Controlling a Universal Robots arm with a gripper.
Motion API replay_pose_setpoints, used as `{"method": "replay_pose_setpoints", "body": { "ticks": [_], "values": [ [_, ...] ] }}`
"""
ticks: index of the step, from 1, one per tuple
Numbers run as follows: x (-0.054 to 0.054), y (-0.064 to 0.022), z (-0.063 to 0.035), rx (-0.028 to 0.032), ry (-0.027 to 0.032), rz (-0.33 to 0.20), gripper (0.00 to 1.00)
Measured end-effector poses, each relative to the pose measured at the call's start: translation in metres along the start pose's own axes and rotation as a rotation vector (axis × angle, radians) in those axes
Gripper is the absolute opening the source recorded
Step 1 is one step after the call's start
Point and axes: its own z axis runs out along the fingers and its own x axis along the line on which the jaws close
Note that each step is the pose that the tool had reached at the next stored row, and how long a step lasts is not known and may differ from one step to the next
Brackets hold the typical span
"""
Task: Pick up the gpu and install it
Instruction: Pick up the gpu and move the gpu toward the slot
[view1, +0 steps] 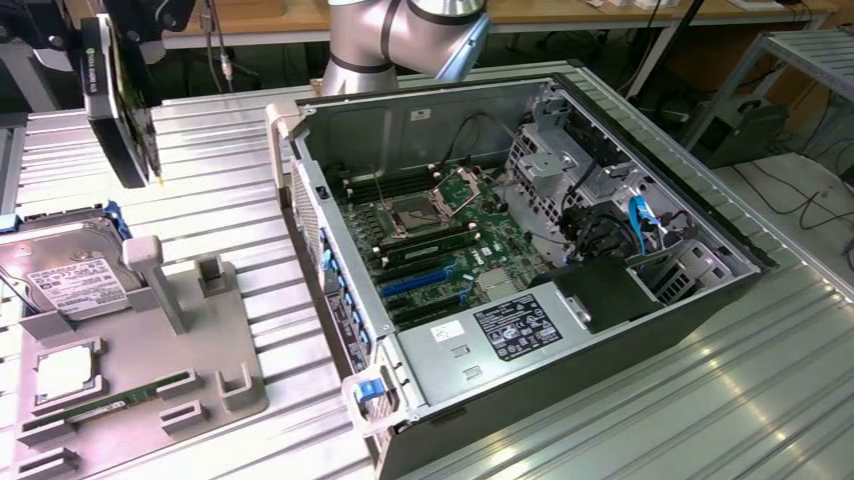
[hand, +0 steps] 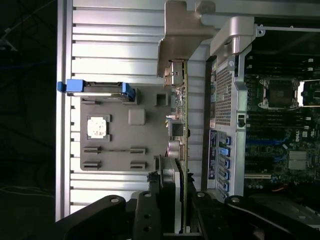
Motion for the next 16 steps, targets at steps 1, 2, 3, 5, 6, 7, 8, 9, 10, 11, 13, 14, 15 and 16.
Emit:
{"method": "replay_pose_setpoints", "body": {
  "ticks": [1, 2, 3, 5, 6, 7, 8, 9, 10, 11, 13, 14, 15, 16],
  "values": [
    [0.000, -0.0007, 0.0046, 0.0000, 0.0001, 0.000, 0.28],
    [0.000, -0.0010, 0.0070, 0.0001, 0.0001, 0.000, 0.28],
    [0.000, -0.0011, 0.0080, 0.0000, 0.0000, 0.000, 0.28],
    [0.000, -0.0011, 0.0083, -0.0013, 0.0001, 0.000, 0.28],
    [0.000, -0.0012, 0.0085, -0.0016, 0.0000, 0.000, 0.28],
    [-0.001, -0.0012, 0.0086, -0.0018, -0.0002, 0.000, 0.28],
    [-0.002, -0.0012, 0.0086, -0.0018, -0.0001, 0.000, 0.28],
    [-0.004, -0.0013, 0.0085, -0.0017, 0.0000, 0.000, 0.28],
    [-0.006, -0.0013, 0.0086, -0.0017, 0.0000, 0.000, 0.28],
    [-0.008, -0.0014, 0.0086, -0.0017, 0.0000, 0.000, 0.28],
    [-0.013, -0.0015, 0.0087, -0.0017, -0.0001, 0.000, 0.28],
    [-0.016, -0.0016, 0.0088, -0.0017, 0.0000, 0.000, 0.28],
    [-0.018, -0.0016, 0.0088, -0.0016, 0.0001, 0.000, 0.28],
    [-0.021, -0.0017, 0.0089, -0.0017, 0.0000, 0.000, 0.28]
  ]
}}
